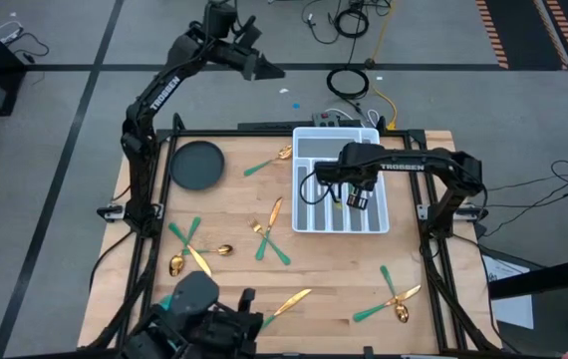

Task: Sort silverware
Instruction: Put the top green fork into the silverware tray

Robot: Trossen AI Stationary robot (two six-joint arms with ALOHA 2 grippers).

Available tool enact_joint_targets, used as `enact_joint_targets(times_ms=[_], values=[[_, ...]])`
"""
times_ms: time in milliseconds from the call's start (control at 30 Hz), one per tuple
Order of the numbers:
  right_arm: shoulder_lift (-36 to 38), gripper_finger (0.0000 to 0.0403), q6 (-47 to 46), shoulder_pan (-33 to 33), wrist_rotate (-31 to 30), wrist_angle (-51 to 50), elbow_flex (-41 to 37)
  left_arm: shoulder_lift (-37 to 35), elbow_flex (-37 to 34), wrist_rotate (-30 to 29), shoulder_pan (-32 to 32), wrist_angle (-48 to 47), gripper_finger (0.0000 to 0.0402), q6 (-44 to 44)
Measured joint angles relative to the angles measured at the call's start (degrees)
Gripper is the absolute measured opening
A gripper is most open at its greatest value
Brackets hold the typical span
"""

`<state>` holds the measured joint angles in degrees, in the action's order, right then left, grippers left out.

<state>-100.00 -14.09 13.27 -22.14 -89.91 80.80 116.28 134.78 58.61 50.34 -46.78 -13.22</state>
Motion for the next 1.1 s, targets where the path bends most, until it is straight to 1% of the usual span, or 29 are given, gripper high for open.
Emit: enact_joint_targets(times_ms=[133,333,500,600,700,833,933,1100], values=[[-1.39,0.0,-0.07,0.6,1.67,0.01,-3.37,-0.48,0.0,0.04,0.2,-0.07,0.0123,-1.44],[-1.91,0.0,-1.29,-0.46,1.53,-0.06,-7.66,-0.8,0.04,0.9,0.2,-0.01,0.0123,-1.41],[-1.89,0.0,-1.97,-1.86,1.97,-0.11,-7.88,-0.78,0.04,0.91,0.2,1.24,0.0123,-1.05],[-1.9,0.0,-2.46,-2.65,3.19,-0.08,-7.88,-0.78,0.04,0.9,0.28,2.34,0.0123,-1.31],[-1.89,0.0,-3.47,-3.48,5.76,-0.11,-7.88,-0.78,0.04,0.92,0.5,3.1,0.0123,-1.46],[-1.89,0.0,-4.45,-5.71,6.51,-0.13,-7.85,-0.78,0.04,0.86,0.79,3.12,0.0123,-1.44],[-1.89,0.0,-5.29,-6.99,8.76,-0.09,-7.85,-0.78,0.04,-0.06,0.79,3.25,0.0123,-1.44],[-1.89,0.0,-6.38,-9.05,10.43,-0.12,-7.85,-0.78,0.04,-0.39,0.79,4.53,0.0123,-2.08]])
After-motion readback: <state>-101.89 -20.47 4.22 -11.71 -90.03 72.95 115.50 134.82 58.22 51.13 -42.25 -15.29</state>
